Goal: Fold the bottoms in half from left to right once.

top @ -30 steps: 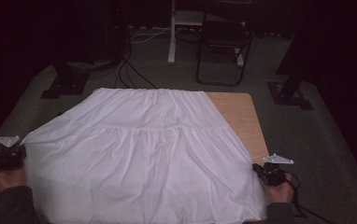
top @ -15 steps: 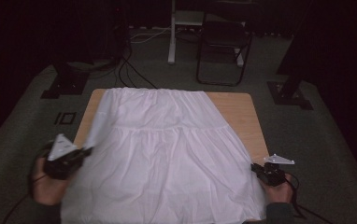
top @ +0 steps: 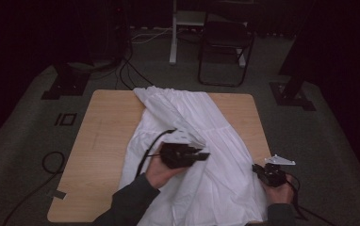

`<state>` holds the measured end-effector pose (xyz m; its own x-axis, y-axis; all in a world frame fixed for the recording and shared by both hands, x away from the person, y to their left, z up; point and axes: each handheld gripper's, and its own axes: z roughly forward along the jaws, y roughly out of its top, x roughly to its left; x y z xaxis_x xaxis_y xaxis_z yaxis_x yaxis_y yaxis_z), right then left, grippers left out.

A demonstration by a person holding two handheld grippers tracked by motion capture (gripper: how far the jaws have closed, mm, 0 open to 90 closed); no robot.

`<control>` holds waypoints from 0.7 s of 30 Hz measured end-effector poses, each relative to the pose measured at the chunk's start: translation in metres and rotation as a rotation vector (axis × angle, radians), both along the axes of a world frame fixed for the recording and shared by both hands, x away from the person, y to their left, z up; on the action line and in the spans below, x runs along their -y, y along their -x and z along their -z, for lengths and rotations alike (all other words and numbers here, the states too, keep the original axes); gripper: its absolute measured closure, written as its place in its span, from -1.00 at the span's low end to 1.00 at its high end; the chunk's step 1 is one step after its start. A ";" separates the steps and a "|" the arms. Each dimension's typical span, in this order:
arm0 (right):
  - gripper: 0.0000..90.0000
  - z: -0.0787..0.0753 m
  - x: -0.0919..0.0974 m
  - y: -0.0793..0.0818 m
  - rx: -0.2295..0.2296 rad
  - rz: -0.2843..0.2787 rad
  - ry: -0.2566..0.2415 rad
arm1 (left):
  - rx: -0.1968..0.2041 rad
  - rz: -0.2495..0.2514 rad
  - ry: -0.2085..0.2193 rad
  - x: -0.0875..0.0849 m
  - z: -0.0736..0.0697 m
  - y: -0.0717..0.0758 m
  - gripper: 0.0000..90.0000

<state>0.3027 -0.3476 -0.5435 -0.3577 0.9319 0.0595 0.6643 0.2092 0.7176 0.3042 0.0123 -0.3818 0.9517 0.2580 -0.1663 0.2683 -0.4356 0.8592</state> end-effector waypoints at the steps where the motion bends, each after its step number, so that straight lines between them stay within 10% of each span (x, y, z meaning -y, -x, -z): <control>1: 0.57 -0.001 -0.001 0.000 -0.008 0.005 0.002 | 0.003 -0.007 -0.023 0.004 0.007 -0.002 0.39; 5: 0.12 -0.014 -0.018 0.005 0.009 0.041 0.047 | -0.016 -0.059 -0.015 -0.014 0.023 -0.010 0.15; 9: 0.10 -0.032 -0.032 0.009 0.052 0.020 0.026 | 0.017 -0.198 -0.057 -0.053 0.031 -0.016 0.12; 13: 0.10 -0.051 -0.057 0.016 0.093 -0.055 -0.027 | 0.040 -0.336 -0.108 -0.088 0.042 -0.018 0.07; 15: 0.00 -0.064 -0.088 0.024 0.120 -0.142 -0.058 | 0.038 -0.493 -0.174 -0.128 0.062 -0.019 0.05; 21: -0.29 -0.063 -0.140 0.029 0.119 -0.284 -0.005 | -0.065 -0.719 -0.284 -0.196 0.114 -0.019 -0.09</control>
